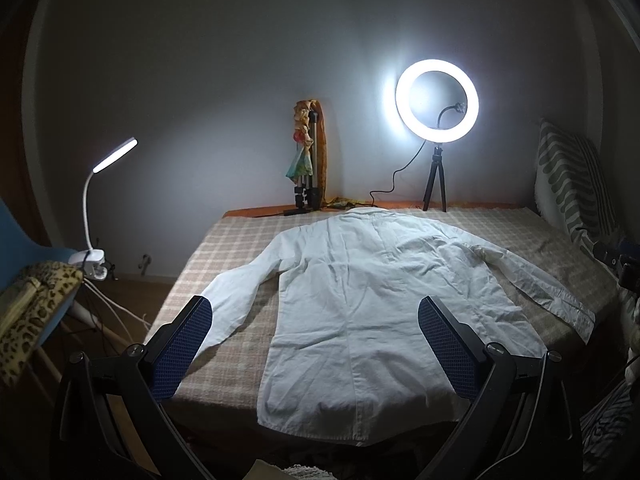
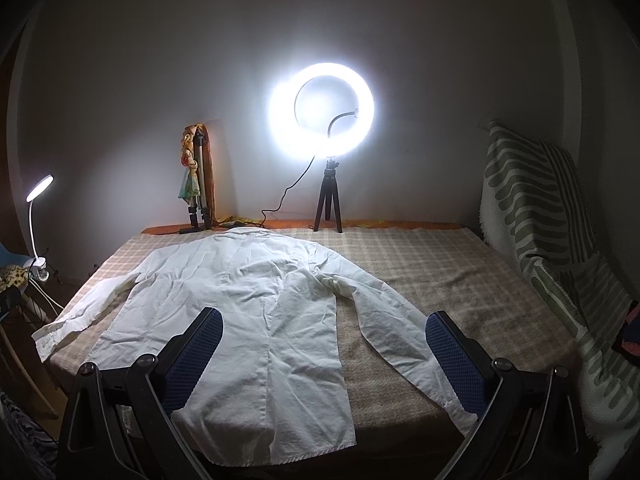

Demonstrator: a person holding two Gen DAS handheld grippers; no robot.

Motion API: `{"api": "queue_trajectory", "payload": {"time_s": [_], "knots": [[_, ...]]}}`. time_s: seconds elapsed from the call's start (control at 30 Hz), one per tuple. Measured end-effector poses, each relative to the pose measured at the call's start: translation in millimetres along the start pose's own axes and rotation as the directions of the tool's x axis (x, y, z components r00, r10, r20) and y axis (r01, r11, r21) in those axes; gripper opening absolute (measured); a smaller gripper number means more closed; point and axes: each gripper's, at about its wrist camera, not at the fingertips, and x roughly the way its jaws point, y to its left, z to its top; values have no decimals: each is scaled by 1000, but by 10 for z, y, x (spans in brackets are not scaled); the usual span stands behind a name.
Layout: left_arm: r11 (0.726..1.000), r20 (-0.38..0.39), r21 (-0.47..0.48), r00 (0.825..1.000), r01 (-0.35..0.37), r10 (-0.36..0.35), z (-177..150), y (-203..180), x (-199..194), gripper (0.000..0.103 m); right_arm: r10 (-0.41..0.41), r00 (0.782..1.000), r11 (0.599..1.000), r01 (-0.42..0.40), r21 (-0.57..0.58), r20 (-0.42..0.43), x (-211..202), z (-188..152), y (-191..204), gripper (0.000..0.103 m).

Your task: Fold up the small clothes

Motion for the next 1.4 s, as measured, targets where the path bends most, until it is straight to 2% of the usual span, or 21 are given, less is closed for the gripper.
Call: {"api": "queue_trajectory", "payload": {"time_s": [1.4], "knots": [[1000,-9,-2,1000,-18,18,-56,75,82,103,1,1000,1000,-1,-8,2,60,75,37,103]]}}
